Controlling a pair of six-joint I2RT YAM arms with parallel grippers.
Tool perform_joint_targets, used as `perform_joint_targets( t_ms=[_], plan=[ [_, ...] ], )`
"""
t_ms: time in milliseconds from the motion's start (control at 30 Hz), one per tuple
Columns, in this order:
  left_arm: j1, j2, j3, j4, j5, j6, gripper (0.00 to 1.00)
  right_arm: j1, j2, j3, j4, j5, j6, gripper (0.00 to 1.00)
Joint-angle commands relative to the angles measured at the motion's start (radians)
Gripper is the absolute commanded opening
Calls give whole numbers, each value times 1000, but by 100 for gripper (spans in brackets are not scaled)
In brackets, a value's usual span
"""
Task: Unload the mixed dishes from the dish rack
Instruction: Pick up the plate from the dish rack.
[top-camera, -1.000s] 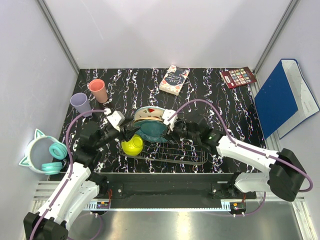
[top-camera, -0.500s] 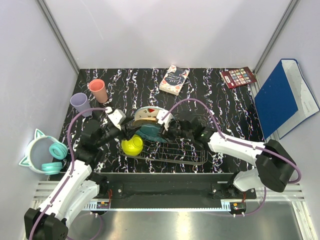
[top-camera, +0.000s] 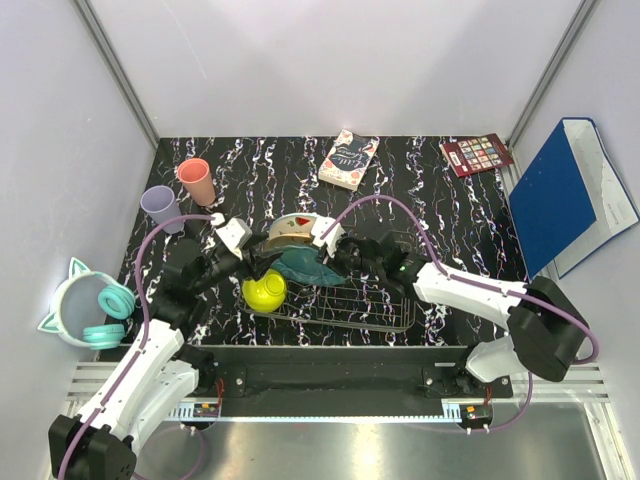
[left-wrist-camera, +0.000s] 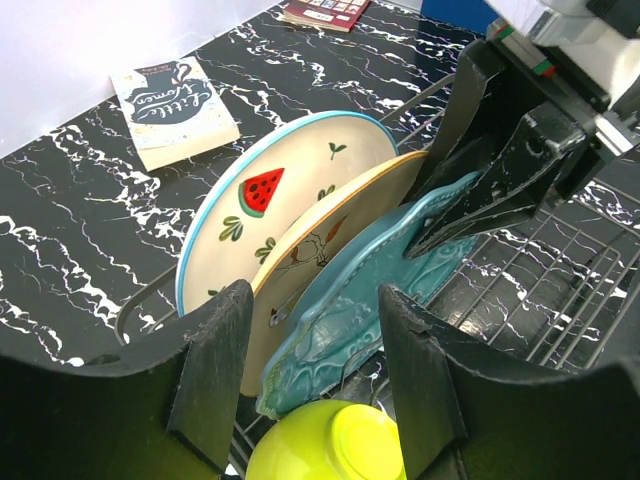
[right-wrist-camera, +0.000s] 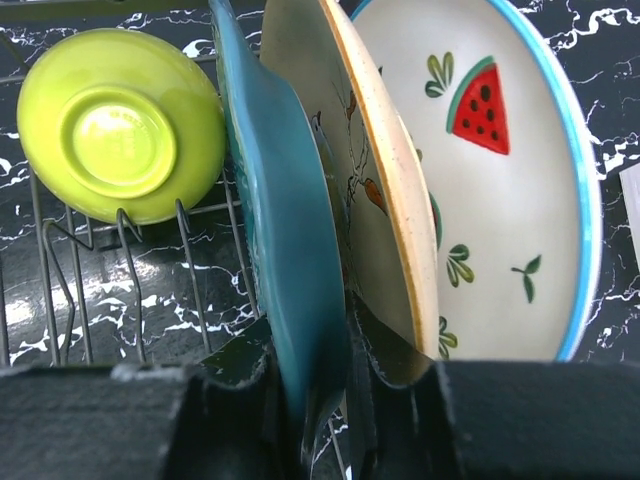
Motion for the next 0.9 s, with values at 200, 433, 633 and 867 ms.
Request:
perform_joint_targets(
  t_ms=[200,433,633,867],
  plan=[
    [-3,-3,26,113,-73,-25,58,1,-137,194,-87,11,0,0],
    [-3,-1,44,143,-155,-34,59,1,-184,339,-153,13,3,0],
    [-3,-10,76,163,-231,-43,59,1,-220,470,-232,60,35,0],
    [-3,-27,122,185,-325,-48,60,1,-269,550,-274,127,8,0]
  ],
)
